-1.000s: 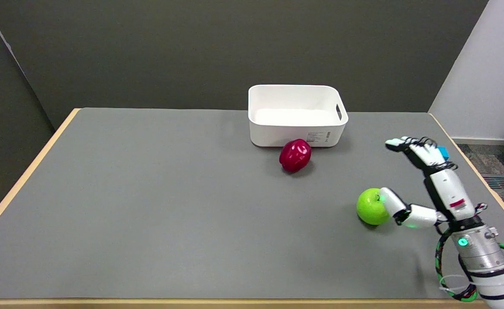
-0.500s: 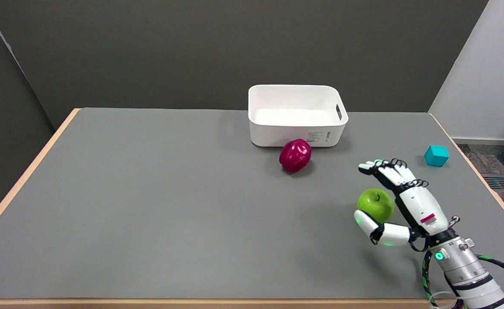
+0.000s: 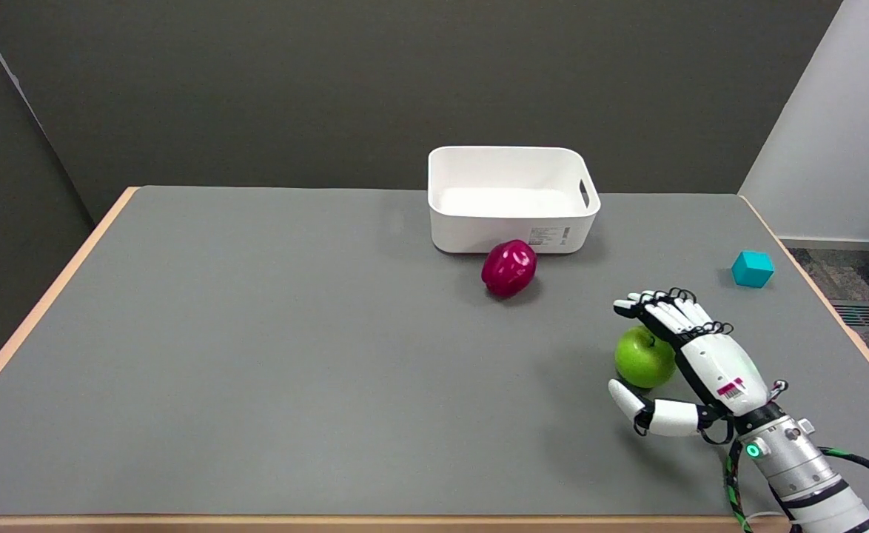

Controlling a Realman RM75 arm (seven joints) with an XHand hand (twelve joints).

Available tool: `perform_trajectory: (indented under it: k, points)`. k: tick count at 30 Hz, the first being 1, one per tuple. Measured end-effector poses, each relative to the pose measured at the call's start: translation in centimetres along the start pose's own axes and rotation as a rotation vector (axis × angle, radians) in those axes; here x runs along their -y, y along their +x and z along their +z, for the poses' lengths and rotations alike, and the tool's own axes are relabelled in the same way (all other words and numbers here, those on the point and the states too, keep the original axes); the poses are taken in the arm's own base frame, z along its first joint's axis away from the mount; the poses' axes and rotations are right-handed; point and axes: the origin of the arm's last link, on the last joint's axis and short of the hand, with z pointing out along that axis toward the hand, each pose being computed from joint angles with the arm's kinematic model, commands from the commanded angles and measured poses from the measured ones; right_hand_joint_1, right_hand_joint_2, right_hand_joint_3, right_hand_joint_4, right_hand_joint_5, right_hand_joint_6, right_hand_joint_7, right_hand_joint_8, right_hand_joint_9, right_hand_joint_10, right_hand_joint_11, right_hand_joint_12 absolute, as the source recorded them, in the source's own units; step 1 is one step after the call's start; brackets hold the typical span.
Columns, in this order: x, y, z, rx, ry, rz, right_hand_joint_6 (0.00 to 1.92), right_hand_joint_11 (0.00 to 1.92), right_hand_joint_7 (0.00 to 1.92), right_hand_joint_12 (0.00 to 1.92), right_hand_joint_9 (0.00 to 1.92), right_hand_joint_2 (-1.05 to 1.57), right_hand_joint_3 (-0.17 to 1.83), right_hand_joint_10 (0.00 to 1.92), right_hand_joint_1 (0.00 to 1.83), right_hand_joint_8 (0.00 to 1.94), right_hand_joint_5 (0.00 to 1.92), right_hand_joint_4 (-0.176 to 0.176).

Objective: Pick up the green apple.

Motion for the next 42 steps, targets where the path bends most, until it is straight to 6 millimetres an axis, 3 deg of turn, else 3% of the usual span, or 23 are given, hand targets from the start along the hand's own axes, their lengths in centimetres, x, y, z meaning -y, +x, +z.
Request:
perform_trajectory:
  k: [8,13,17,21,23,27,31,32,33,34,36,40,42]
  points:
    - [-0.6,0.1,0.1,0.016,-0.012,-0.027,0.47,0.00,0.23,0.78,0.04,0.64,0.85,0.63,0.57,0.34,0.26,0.015]
    - [-1.0,0.0,0.2,0.033,-0.023,-0.037,0.54,0.00,0.21,0.98,0.09,0.60,0.96,0.69,0.57,0.44,0.24,0.010]
    - [-1.3,-0.1,0.3,0.043,-0.030,-0.043,0.52,0.00,0.30,1.17,0.17,0.67,0.87,0.80,0.61,0.40,0.28,0.005]
    - [-1.5,-0.2,0.3,0.051,-0.036,-0.047,0.59,0.09,0.33,1.24,0.26,0.66,0.95,0.86,0.61,0.47,0.30,0.003]
    - [-1.6,-0.2,0.4,0.053,-0.038,-0.047,0.60,0.12,0.36,1.31,0.27,0.68,0.89,0.91,0.68,0.45,0.31,0.000]
    - [-1.8,-0.2,0.5,0.059,-0.042,-0.049,0.81,0.29,0.49,1.53,0.42,0.72,0.92,1.08,0.82,0.58,0.40,-0.003]
    - [-2.0,-0.3,0.6,0.064,-0.046,-0.048,1.04,0.52,0.71,1.74,0.65,0.79,0.93,1.32,0.89,0.96,0.49,-0.031]
    - [-2.1,-0.2,0.7,0.064,-0.047,-0.047,1.17,0.56,0.75,1.75,0.69,0.90,0.72,1.33,0.96,1.07,0.52,-0.043]
    - [-2.2,-0.2,0.8,0.065,-0.047,-0.047,1.41,0.60,0.80,1.74,0.75,1.12,0.29,1.32,1.09,1.27,0.56,-0.063]
    - [-2.2,-0.2,0.8,0.066,-0.047,-0.047,1.52,0.64,0.83,1.75,0.78,1.23,0.09,1.31,1.15,1.36,0.58,-0.076]
    - [-2.3,-0.2,1.0,0.069,-0.048,-0.047,1.50,0.72,0.83,1.79,0.80,1.24,0.07,1.31,1.16,1.37,0.58,-0.098]
    - [-2.4,-0.3,1.2,0.077,-0.047,-0.048,1.46,0.73,0.72,1.92,0.86,1.17,0.20,1.51,1.18,1.47,0.66,-0.174]
    - [-2.4,-0.4,1.3,0.082,-0.044,-0.050,1.46,0.74,0.85,1.90,0.84,1.18,0.17,1.39,1.18,1.37,0.59,-0.125]
